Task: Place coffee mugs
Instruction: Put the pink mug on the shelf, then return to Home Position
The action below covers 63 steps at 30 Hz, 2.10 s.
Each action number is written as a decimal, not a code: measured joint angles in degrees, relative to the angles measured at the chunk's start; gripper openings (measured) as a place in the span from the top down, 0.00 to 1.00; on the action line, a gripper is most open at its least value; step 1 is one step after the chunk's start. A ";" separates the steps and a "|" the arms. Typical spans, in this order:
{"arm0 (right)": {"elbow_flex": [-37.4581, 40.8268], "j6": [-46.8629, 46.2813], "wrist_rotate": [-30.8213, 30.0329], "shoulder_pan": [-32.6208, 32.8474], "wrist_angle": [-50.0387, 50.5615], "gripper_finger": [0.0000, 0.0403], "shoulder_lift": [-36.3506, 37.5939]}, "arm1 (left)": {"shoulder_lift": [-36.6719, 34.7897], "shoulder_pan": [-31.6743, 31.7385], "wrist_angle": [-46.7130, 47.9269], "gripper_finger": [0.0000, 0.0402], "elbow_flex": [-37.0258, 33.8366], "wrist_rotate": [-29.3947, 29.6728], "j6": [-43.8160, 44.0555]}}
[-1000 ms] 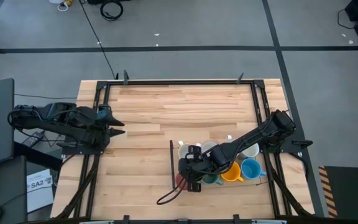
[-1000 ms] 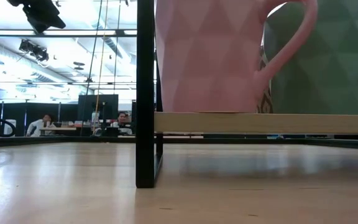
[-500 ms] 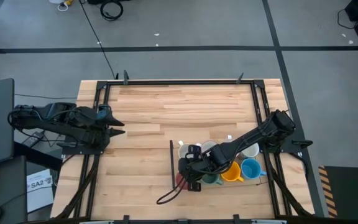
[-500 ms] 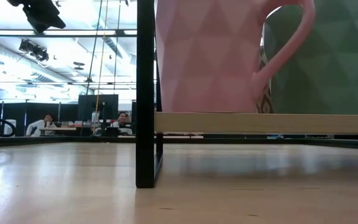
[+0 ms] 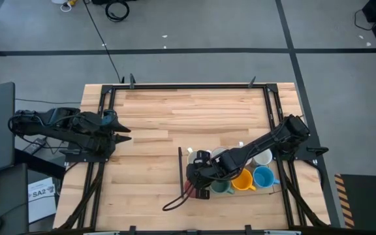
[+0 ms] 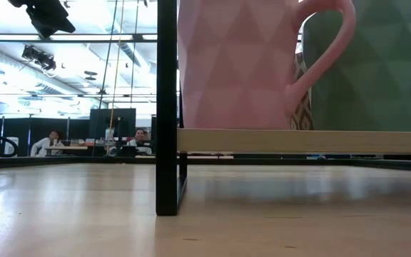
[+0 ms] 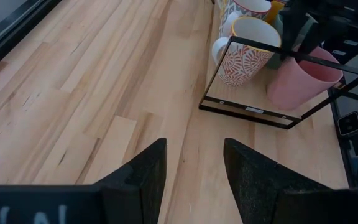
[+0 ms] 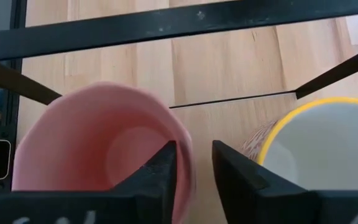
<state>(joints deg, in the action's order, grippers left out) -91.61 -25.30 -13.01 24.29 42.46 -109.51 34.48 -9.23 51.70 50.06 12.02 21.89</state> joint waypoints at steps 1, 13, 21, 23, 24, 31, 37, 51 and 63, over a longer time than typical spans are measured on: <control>0.00 0.00 0.04 -0.06 0.02 0.73 0.00 | 0.00 0.00 0.00 0.59 0.00 0.01 0.00; 0.00 1.91 2.77 -0.85 -0.03 0.69 1.51 | 0.00 0.00 0.00 0.59 0.00 0.01 0.01; 0.00 4.26 2.53 -0.85 0.05 0.69 6.85 | 0.00 0.00 0.00 0.59 0.00 0.00 0.02; 0.00 5.18 2.50 -0.87 0.07 0.69 8.56 | 0.00 0.00 0.00 0.59 0.00 -0.01 0.02; 0.00 5.88 2.35 -0.89 0.07 0.69 9.46 | 0.00 0.00 0.00 0.59 0.00 0.00 0.02; 0.00 7.99 2.21 -1.94 0.17 0.69 16.92 | 0.00 0.00 0.00 0.59 0.00 0.01 0.02; 0.00 15.54 2.16 -3.68 0.87 0.69 24.77 | 0.00 0.00 0.00 0.59 0.00 -0.01 0.02; 0.00 23.82 2.16 -8.47 8.56 0.70 46.07 | 0.00 0.00 -0.02 0.59 0.00 0.00 0.02; 2.66 23.98 2.16 -11.60 13.93 0.70 57.56 | 0.00 0.00 -0.02 0.59 0.00 0.00 0.02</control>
<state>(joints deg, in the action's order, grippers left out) -88.96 -1.32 -10.85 12.70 56.39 -51.95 34.48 -9.23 51.68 50.06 12.02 21.91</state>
